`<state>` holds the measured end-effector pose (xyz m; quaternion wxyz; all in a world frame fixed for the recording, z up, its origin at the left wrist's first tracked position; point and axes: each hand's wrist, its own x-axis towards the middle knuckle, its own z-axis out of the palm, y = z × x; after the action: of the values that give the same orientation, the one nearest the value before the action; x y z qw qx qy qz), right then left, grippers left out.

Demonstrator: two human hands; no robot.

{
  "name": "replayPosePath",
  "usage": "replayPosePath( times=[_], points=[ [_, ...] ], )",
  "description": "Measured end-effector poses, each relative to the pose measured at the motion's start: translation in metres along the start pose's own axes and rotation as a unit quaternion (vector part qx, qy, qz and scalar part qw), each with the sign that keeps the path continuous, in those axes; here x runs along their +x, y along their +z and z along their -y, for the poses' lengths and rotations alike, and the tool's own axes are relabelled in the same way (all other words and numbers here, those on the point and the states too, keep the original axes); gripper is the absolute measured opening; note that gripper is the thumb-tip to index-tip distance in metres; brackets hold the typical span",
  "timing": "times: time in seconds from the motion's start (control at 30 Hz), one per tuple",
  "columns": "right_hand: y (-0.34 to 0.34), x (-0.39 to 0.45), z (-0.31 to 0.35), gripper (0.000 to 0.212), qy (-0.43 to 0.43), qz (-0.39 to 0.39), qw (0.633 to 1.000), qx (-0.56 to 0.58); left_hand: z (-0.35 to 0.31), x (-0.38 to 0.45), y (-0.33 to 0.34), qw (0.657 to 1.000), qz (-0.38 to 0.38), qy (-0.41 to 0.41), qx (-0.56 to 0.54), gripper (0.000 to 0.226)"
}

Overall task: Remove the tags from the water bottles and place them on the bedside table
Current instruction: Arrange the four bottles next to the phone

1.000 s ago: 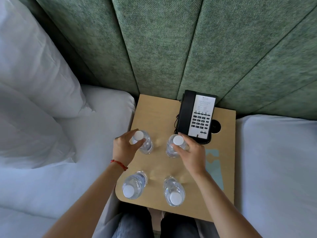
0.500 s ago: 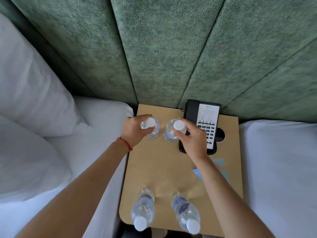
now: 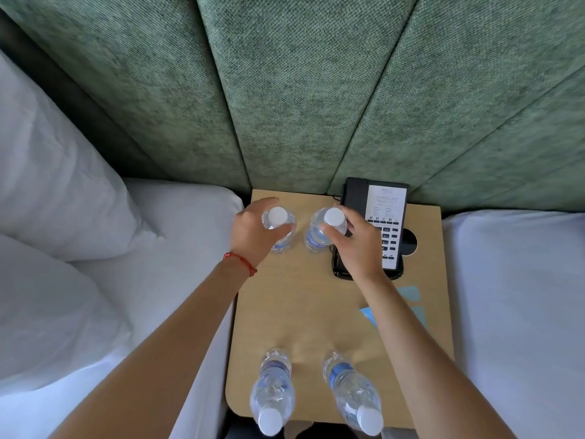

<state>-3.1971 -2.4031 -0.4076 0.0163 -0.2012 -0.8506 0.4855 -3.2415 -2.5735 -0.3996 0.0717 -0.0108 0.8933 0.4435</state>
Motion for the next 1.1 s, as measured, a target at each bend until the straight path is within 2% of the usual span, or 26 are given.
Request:
replayPosePath(
  times=[0.1,0.23,0.37,0.5,0.6,0.73,0.83,0.9,1.0,1.03,1.1],
  points=[
    [0.001,0.001,0.004,0.047,0.014,-0.012,1.0,0.022,-0.001,-0.002,0.006,0.999,-0.033,-0.011,0.009,0.049],
    [0.0,0.001,0.005,0.039,0.008,-0.014,1.0,0.006,0.002,-0.004,0.006,0.999,-0.033,0.002,0.018,0.036],
    [-0.005,0.002,0.005,0.039,0.004,0.02,1.0,0.005,0.002,0.004,-0.005,0.999,0.026,0.027,0.025,0.033],
    [-0.007,0.001,0.007,0.041,-0.011,0.036,0.999,0.006,0.008,0.016,-0.018,0.992,0.119,0.013,0.028,0.044],
    [-0.007,0.0,0.004,0.042,-0.017,0.037,0.999,0.013,0.01,0.017,-0.021,0.99,0.139,-0.001,0.006,0.049],
    [-0.003,-0.001,-0.002,0.053,-0.005,0.034,0.999,0.003,0.013,0.004,-0.008,0.997,0.059,-0.046,-0.022,0.058],
    [0.001,0.0,-0.006,0.056,0.02,0.034,0.999,0.019,0.013,-0.004,0.001,0.999,-0.008,-0.04,-0.033,0.05],
    [0.002,0.001,-0.007,0.054,0.026,0.032,0.999,0.027,0.013,-0.005,0.002,0.999,-0.017,-0.024,-0.028,0.044],
    [0.002,0.002,-0.009,0.054,0.031,0.042,0.998,0.032,0.015,0.001,-0.004,0.999,0.023,-0.018,-0.044,0.033],
    [0.002,0.002,-0.01,0.054,0.032,0.046,0.998,0.033,0.017,0.004,-0.007,0.998,0.047,-0.022,-0.041,0.034],
    [0.001,0.003,-0.011,0.053,0.031,0.058,0.997,0.033,0.022,0.012,-0.012,0.994,0.097,-0.034,-0.028,0.05]
  ],
)
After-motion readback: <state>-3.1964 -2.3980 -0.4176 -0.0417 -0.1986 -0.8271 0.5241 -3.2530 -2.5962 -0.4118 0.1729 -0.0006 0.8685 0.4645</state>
